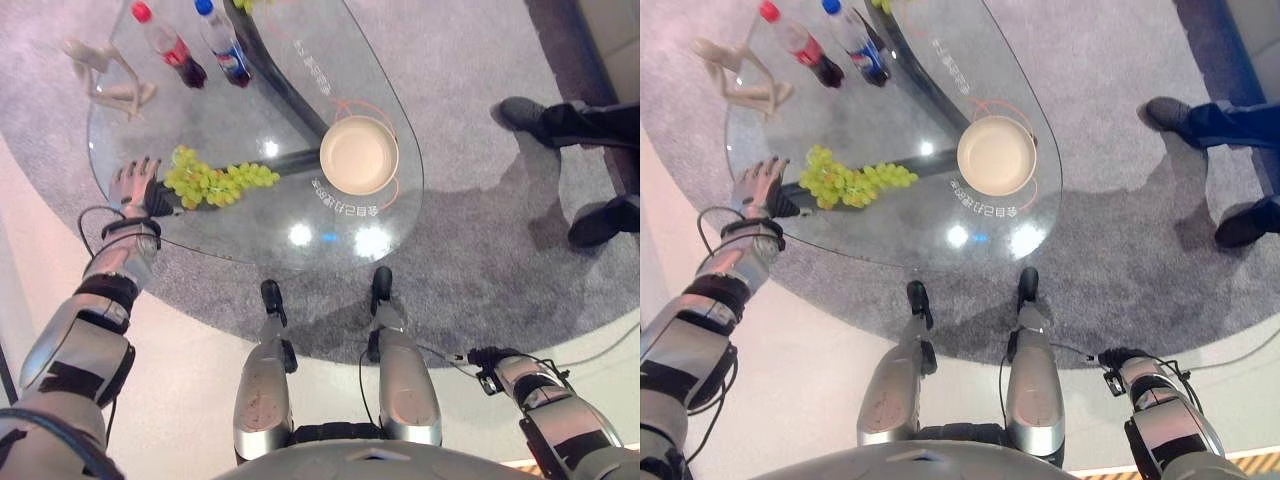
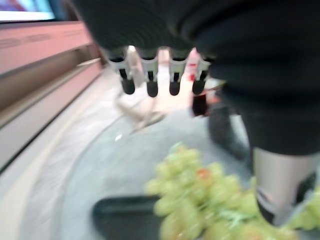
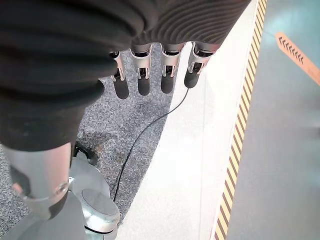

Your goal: Pick up fruits into the plate

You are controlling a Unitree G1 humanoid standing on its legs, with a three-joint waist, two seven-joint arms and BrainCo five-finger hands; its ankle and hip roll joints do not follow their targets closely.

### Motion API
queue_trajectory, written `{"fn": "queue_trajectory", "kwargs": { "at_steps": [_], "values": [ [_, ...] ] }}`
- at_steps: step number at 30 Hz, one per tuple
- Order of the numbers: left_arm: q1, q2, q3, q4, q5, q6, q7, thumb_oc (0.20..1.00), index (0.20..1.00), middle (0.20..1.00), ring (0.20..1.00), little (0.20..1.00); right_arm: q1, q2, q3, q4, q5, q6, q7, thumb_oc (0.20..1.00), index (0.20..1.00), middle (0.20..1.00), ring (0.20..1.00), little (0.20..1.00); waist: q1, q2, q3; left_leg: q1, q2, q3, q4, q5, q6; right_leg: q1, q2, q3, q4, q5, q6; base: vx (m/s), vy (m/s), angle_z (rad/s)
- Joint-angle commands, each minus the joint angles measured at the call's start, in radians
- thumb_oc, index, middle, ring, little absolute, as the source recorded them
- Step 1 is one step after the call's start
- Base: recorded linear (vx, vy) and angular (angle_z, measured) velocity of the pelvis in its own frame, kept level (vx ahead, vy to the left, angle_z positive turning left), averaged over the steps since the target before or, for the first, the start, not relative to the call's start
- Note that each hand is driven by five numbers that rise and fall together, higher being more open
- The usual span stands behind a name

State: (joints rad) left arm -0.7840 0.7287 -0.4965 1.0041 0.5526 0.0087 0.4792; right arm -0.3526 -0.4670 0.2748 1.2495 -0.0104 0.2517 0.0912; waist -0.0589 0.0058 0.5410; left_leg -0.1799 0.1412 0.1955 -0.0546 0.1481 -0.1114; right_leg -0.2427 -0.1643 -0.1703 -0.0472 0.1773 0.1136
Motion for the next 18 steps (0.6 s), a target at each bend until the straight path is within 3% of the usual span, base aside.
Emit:
{"fn": "queue_trajectory", "kwargs": {
  "at_steps": [1, 11, 18],
  "values": [
    [-0.037, 0.088, 0.016, 0.038, 0.002, -0.044, 0.121, 1.000, 1.000, 1.000, 1.000, 1.000, 0.030, -0.045, 0.036, 0.013, 0.034, -0.007, -0.019, 1.000, 1.000, 1.000, 1.000, 1.000, 0.001, -0.025, -0.021, -0.155, -0.079, 0.000, 0.158, -0.126, 0.040, -0.113, 0.011, -0.017, 0.190, -0.155, 0.007, -0.05, -0.006, -0.01],
    [-0.140, 0.102, -0.004, 0.039, 0.057, -0.062, 0.253, 1.000, 1.000, 1.000, 1.000, 1.000, -0.036, -0.062, 0.062, -0.036, 0.075, -0.006, -0.022, 1.000, 1.000, 1.000, 1.000, 1.000, -0.021, -0.041, -0.021, -0.316, -0.082, 0.020, 0.228, -0.133, 0.036, -0.282, 0.018, -0.015, 0.243, -0.146, 0.001, -0.05, -0.001, 0.02],
    [-0.217, 0.111, -0.101, 0.062, 0.198, -0.014, 0.161, 1.000, 1.000, 1.000, 1.000, 1.000, -0.054, -0.069, 0.070, -0.052, 0.097, -0.012, -0.032, 1.000, 1.000, 1.000, 1.000, 1.000, -0.044, -0.045, -0.021, -0.409, -0.079, 0.029, 0.273, -0.145, 0.038, -0.378, 0.025, -0.007, 0.269, -0.139, -0.004, -0.03, 0.011, -0.01]
  ]
}}
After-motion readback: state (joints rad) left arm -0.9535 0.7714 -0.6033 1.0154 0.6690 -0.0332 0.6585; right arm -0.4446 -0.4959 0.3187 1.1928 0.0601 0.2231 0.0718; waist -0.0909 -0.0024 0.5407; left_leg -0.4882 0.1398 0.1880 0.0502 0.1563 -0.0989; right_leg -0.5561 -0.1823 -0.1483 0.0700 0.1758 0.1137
